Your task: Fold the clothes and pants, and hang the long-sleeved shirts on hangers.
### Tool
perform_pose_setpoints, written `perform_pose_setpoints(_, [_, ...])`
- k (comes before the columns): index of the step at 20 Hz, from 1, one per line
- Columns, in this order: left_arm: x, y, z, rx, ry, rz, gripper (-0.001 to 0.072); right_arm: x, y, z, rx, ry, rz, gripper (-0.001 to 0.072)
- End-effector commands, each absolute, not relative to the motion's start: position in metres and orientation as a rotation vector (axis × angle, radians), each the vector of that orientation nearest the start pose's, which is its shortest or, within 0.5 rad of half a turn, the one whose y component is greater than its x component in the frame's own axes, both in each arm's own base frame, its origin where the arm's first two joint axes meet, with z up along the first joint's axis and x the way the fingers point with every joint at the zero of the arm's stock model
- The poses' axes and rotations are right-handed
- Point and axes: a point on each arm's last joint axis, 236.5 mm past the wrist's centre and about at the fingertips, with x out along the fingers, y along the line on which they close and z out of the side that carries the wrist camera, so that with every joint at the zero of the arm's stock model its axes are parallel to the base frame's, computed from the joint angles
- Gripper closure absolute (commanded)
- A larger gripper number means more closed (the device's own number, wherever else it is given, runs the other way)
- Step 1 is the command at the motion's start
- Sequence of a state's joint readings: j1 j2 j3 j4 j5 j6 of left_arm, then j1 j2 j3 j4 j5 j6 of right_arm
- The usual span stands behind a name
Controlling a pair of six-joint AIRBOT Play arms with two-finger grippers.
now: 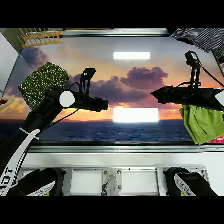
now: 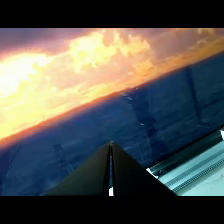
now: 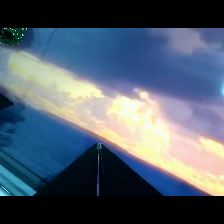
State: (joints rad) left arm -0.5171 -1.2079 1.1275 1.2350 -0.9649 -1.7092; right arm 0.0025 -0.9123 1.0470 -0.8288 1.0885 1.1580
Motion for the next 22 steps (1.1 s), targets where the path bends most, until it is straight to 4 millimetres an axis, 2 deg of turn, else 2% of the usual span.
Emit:
perform_pose_setpoints(1, [0.329,-0.261,0.053,-0.162,1.142,-0.539,0.0705,0.344,0.143,0.161,0.252,0.788,0.612,0.0694])
perform_pose_setpoints(12, [0.329,-0.261,0.053,-0.162,1.142,-0.538,0.0705,0.344,0.143,0.161,0.252,0.788,0.612,0.0694])
perform_pose_setpoints(15, [0.336,-0.264,0.057,-0.177,1.109,-0.540,0.0705,0.344,0.143,0.161,0.252,0.788,0.612,0.0694])
perform_pose_setpoints(16, [0.342,-0.259,0.057,-0.155,1.087,-0.527,0.0657,0.344,0.143,0.161,0.252,0.788,0.612,0.0694])
perform_pose_setpoints(17, [0.352,-0.248,0.057,-0.116,1.056,-0.499,0.0257,0.344,0.143,0.161,0.252,0.788,0.612,0.0694])
perform_pose_setpoints(18, [0.367,-0.230,0.058,-0.080,1.023,-0.446,-0.0007,0.344,0.143,0.161,0.252,0.788,0.612,0.0694])
perform_pose_setpoints(20, [0.405,-0.166,0.059,-0.004,0.992,-0.282,0.0015,0.344,0.143,0.161,0.252,0.788,0.612,0.0694])
perform_pose_setpoints(22, [0.440,-0.093,0.051,-0.005,1.016,-0.103,0.0015,0.344,0.143,0.161,0.252,0.788,0.612,0.0694])
